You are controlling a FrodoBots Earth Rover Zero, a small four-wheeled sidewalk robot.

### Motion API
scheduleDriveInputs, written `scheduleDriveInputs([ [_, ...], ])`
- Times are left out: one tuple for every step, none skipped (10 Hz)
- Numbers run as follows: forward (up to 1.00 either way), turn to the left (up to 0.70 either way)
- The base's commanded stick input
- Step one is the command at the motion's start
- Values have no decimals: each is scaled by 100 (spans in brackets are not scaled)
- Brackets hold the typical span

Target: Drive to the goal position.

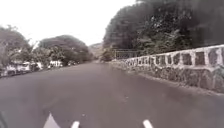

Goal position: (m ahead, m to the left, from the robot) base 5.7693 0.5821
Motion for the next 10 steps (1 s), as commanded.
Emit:
scheduleDriveInputs([
  [50,0],
  [50,0],
  [50,0],
  [50,0],
  [50,0],
  [50,0],
  [50,0],
  [50,0],
  [50,0],
  [50,0],
])
